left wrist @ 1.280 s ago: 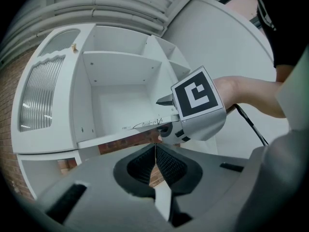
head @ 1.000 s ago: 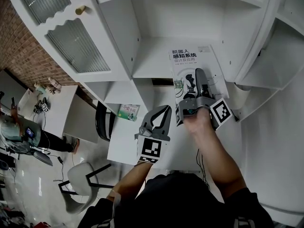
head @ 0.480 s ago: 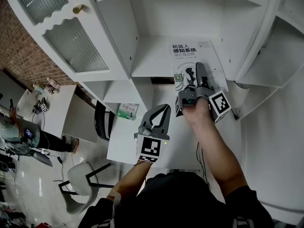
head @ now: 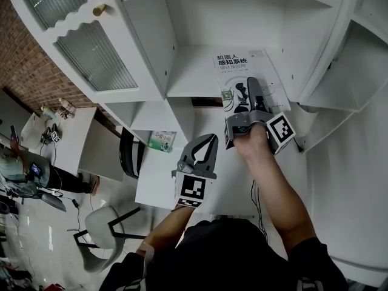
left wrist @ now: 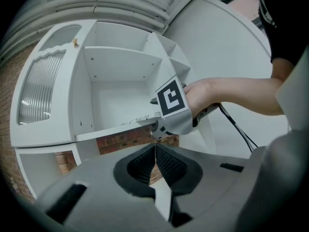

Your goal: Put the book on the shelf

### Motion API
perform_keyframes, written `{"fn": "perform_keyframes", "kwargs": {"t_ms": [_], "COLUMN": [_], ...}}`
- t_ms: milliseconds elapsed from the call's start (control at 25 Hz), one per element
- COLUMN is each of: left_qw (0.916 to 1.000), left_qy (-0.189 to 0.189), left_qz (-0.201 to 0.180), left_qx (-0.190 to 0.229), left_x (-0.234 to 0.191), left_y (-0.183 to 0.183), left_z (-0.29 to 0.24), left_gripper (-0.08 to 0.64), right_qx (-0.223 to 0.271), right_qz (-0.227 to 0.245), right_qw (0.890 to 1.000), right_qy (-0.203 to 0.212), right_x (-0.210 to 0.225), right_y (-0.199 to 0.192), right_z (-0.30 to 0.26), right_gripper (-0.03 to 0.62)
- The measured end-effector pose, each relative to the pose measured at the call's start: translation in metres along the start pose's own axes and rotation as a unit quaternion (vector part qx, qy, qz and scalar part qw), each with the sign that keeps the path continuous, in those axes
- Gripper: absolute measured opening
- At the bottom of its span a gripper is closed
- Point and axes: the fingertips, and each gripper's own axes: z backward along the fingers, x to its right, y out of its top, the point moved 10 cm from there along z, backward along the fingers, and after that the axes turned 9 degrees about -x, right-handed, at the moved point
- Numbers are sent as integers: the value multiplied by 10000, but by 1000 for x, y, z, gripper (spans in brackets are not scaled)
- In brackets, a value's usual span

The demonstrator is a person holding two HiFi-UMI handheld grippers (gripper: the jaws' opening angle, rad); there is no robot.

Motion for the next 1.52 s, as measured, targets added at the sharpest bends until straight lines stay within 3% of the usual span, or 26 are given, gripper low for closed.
{"fn": "perform_keyframes", "kwargs": {"t_ms": [160, 480, 720, 840, 920, 1000, 1080, 1320, 1520], "left_qw": [9999, 9999, 9990, 9986, 9983, 9983, 9984, 9983, 9977], "left_qy": [108, 78, -50, -83, -115, -116, -125, -202, -326], "left_qz": [103, 116, 443, 516, 561, 562, 540, 534, 597], "left_qx": [-40, -63, -28, -38, -53, -68, -83, -60, 3], "left_x": [-7, -3, 3, 5, 7, 9, 10, 12, 16], "left_y": [-5, -10, -8, -10, -12, -13, -13, -11, -10], "left_z": [3, 5, 6, 7, 8, 8, 7, 8, 8], "left_gripper": [18, 18, 18, 18, 18, 18, 18, 18, 18], "right_qx": [-243, -526, -1290, -1461, -1483, -1464, -1465, -1612, -2001], "right_qz": [204, -69, 1053, 1307, 1328, 1266, 1224, 1420, 2342], "right_qw": [9995, 9984, 9855, 9798, 9793, 9804, 9806, 9745, 9474], "right_qy": [7, 195, 311, 393, 367, 370, 443, 643, 873], "right_x": [3, 18, 5, 3, 4, 5, 3, 1, -6], "right_y": [-5, -7, -5, -4, -2, -2, -2, -3, -7], "right_z": [8, 39, 56, 65, 72, 78, 82, 92, 100], "right_gripper": [295, 293, 292, 290, 257, 144, 91, 51, 46]}}
